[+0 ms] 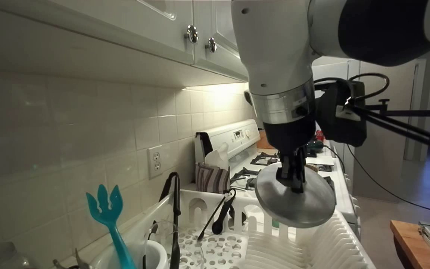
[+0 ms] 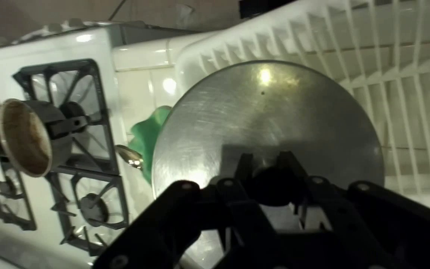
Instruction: Lean the lid on the side of the plate rack
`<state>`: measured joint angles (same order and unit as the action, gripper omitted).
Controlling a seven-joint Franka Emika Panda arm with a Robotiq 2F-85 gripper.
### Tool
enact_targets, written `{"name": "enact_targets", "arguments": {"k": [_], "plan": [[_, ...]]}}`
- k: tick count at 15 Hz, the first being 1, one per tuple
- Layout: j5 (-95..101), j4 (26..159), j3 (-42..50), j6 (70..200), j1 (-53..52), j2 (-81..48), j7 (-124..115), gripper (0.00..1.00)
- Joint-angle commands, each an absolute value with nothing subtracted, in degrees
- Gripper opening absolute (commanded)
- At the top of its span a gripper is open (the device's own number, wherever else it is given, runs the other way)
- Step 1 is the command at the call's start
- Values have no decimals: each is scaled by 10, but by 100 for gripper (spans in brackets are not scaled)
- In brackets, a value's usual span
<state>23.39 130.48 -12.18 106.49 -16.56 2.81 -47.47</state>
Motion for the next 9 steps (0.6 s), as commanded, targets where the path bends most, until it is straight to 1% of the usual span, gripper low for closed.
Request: {"name": "enact_targets", "arguments": {"k": [1,5,9], "plan": [[315,1298,-143,976,-156,36,-522,6],[387,1296,-155,909,-158,21,-573,6],[427,1294,-163,908,-165,-28,-638,6]]}}
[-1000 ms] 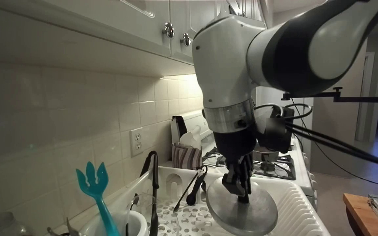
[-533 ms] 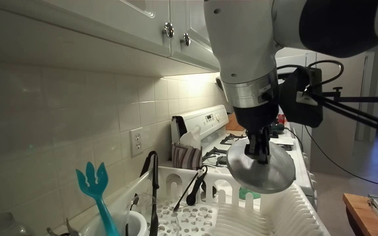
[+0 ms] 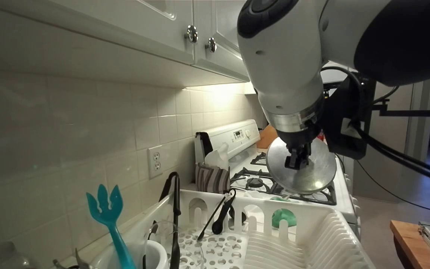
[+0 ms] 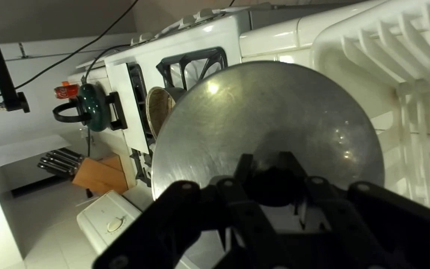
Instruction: Lean the lid on the side of the plate rack
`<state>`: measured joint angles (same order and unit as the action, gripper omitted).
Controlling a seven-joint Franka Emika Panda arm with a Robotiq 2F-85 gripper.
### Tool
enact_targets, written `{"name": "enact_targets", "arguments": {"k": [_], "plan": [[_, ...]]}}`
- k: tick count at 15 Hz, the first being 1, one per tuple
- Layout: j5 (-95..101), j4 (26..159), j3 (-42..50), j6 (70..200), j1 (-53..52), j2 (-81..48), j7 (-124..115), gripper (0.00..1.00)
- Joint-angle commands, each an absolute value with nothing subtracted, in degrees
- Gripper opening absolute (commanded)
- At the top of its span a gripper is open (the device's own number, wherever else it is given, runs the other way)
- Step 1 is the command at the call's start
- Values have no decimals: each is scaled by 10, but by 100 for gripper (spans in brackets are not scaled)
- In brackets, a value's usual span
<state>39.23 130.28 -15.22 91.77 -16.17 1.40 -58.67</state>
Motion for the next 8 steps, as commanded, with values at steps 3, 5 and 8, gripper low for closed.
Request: {"name": "enact_targets", "arguments": {"k": [3,5,8], "plan": [[435,1294,-163,938,-172,-70,-687,6],[444,1293,-162,961,-179,-94,-716,6],[475,1282,-158,980,-189,-127,-752,6]]}}
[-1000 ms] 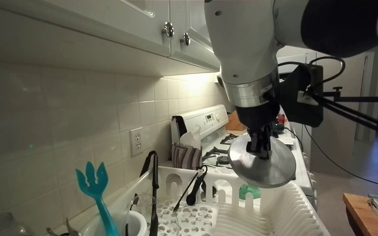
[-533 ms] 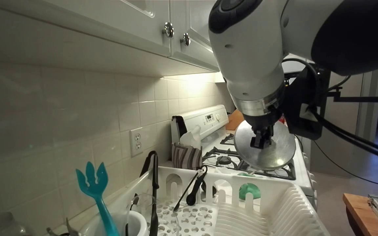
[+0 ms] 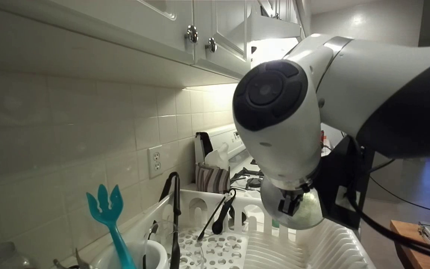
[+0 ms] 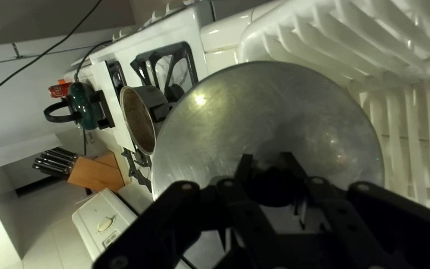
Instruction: Lean the lid on the side of the plate rack
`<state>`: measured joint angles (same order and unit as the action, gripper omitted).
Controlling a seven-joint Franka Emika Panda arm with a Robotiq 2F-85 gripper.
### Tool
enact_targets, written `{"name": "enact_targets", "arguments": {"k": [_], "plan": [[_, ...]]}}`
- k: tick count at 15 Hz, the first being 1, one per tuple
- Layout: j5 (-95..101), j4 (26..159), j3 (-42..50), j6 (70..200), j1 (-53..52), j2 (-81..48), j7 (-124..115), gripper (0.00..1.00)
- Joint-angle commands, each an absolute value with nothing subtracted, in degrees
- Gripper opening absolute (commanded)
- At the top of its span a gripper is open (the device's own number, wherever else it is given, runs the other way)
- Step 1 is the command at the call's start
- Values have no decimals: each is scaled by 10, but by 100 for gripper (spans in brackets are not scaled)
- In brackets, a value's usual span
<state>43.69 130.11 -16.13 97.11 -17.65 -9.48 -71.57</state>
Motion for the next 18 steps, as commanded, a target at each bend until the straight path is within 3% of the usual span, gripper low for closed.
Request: {"name": "enact_targets", "arguments": {"k": [1,10,18], "plan": [[491,1274,-157,979,-193,-138,-762,6],[496,1191,-151,878,-221,-219,-794,6],[427,1183,-142,928,-204,-234,-802,6]]}}
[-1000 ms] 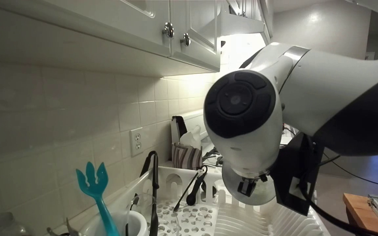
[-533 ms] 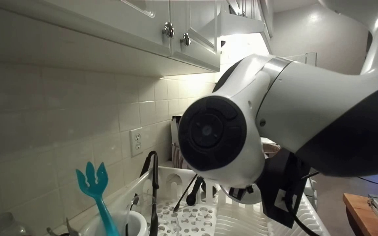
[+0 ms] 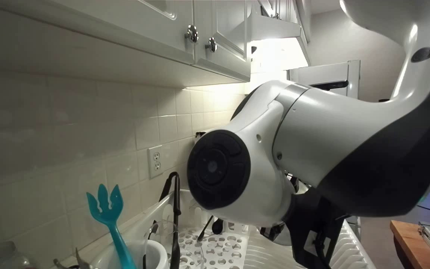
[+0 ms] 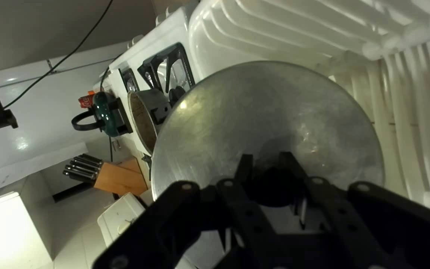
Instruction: Lean the lid on the side of the plate rack
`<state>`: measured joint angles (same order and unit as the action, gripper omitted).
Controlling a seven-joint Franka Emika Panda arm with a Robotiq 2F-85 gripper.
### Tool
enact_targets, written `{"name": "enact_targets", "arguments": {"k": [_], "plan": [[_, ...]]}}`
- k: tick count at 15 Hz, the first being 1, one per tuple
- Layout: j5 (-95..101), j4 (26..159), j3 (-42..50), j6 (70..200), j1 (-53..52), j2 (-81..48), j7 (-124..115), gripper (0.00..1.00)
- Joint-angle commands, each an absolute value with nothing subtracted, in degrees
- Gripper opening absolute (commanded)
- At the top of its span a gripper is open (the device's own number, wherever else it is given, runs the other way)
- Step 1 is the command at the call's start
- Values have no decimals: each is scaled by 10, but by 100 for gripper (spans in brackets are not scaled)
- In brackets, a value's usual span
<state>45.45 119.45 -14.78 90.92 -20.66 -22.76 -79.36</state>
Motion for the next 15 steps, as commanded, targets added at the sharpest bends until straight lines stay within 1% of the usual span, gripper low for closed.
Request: {"name": "enact_targets", "arguments": {"k": [1,5,13,14,15], "plan": [[422,1183,-139,935,-203,-233,-802,6],[422,1181,-124,953,-203,-232,-812,6],[407,1182,-104,940,-195,-232,-831,6],[401,1181,-104,938,-195,-231,-831,49],[396,1181,-104,936,-196,-230,-830,51]]}}
